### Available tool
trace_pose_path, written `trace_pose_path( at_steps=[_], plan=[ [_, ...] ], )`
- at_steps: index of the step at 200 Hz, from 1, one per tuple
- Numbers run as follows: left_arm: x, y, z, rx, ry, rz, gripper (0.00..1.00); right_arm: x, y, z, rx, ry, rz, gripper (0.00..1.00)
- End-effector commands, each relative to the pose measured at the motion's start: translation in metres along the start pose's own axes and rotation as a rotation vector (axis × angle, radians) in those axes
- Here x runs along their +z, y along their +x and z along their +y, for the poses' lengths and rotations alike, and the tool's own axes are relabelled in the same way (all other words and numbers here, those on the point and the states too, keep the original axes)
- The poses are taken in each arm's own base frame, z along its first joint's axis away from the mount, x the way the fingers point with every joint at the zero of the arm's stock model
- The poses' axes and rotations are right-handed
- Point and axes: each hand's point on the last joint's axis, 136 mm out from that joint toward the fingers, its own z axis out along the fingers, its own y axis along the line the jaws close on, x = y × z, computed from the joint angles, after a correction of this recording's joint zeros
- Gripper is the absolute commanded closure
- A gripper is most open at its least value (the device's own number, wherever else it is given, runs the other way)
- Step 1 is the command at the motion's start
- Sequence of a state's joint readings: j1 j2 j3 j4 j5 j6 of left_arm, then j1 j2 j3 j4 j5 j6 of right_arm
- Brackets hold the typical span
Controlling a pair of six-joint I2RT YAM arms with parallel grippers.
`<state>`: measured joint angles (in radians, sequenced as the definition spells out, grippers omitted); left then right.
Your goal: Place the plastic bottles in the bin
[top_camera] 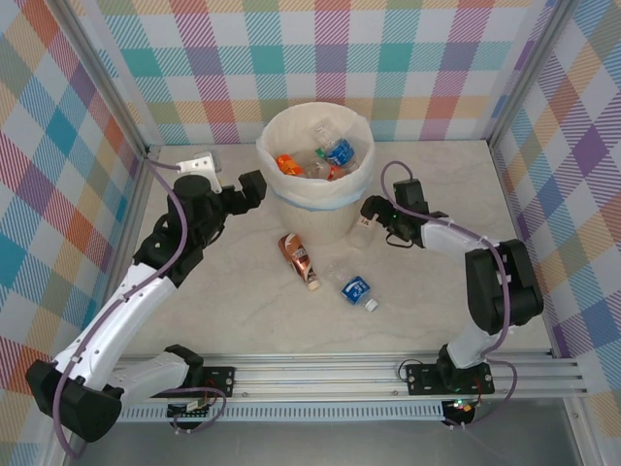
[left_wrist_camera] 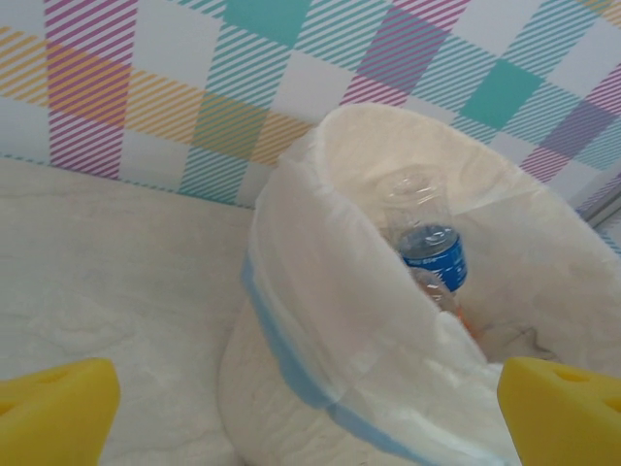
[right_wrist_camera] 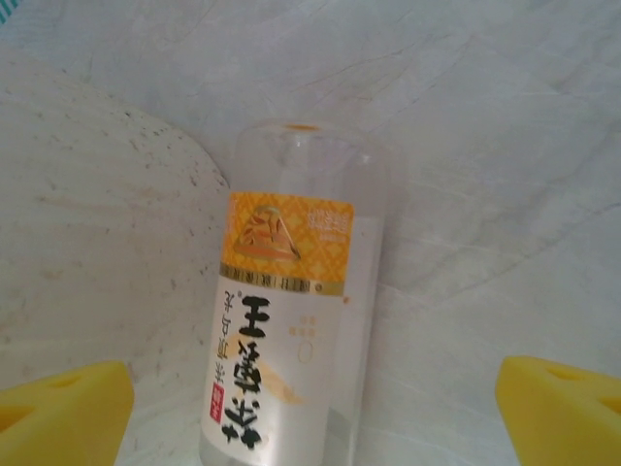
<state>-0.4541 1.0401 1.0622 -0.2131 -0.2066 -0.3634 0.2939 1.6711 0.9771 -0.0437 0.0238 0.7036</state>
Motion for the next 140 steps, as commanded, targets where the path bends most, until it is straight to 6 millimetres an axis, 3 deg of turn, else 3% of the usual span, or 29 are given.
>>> trace_pose_path(
  at_steps=[1,68,101,140],
  plan=[
    [-0.014,0.003,0.026,-0.03,-0.089,-0.025,0.0,0.01,-0.011,0.012,0.036,-0.028,-0.014,0.05],
    [-0.027,0.01,0.057,-0.077,-0.156,-0.043,0.0,0.039,0.01,0.01,0.018,0.02,0.047,0.13],
    [-0.021,0.016,0.048,-0.081,-0.083,-0.019,0.0,0.048,0.023,0.0,0.02,0.066,0.071,0.31],
    [-0.014,0.022,0.05,-0.097,-0.088,0.001,0.0,0.035,0.018,-0.007,-0.002,0.093,0.007,0.45]
  ],
)
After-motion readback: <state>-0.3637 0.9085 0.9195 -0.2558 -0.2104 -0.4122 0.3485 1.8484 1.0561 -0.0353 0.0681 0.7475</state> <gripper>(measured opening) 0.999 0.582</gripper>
